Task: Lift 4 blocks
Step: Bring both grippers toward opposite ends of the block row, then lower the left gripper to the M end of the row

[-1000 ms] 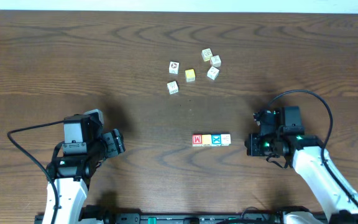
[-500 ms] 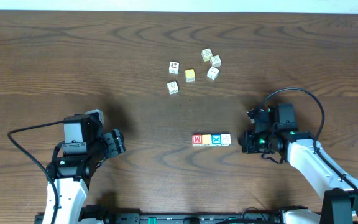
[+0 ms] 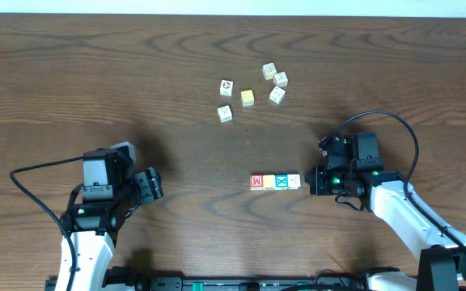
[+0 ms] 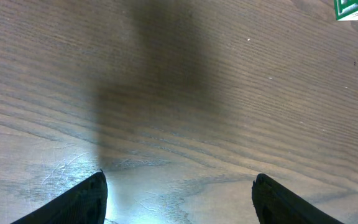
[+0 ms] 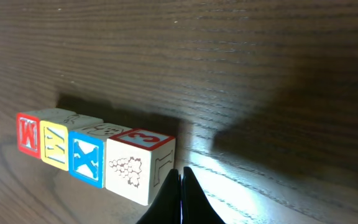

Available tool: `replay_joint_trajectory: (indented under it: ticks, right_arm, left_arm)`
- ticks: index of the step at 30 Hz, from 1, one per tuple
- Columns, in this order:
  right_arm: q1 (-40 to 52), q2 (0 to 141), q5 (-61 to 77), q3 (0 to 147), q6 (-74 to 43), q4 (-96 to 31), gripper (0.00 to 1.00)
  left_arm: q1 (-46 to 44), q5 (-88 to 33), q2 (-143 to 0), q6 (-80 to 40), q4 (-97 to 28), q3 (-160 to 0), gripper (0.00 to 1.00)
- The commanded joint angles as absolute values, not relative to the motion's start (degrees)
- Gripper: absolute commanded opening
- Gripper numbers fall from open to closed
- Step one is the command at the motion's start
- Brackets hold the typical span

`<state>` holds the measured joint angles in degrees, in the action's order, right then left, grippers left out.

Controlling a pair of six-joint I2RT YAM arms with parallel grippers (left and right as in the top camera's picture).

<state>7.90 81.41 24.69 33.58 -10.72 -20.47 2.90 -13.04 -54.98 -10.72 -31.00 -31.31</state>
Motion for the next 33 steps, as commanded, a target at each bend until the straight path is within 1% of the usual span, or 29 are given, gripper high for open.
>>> replay_joint_trajectory:
  ticks: [1, 11, 21, 33]
  right_arm:
    - [8.4, 82.3, 23.9, 33.8, -12.9, -20.1, 0.01]
    - [9.6, 87.0, 24.1, 33.8, -14.7, -16.8, 0.01]
    - [13.9, 87.1, 24.6, 33.8, -16.3, -14.5, 0.01]
    - [14.4, 87.1, 25.6, 33.8, -18.2, -14.0, 0.01]
  left_arm:
    - [2.8, -13.3, -54.9, -11.3, -30.9, -31.2, 0.75]
    - [2.8, -12.8, -54.9, -11.2, -30.9, -31.2, 0.75]
    - [2.8, -12.8, -54.9, -11.2, -30.7, -31.2, 0.75]
    - [2.8, -12.8, -54.9, -11.2, -30.7, -31.2, 0.75]
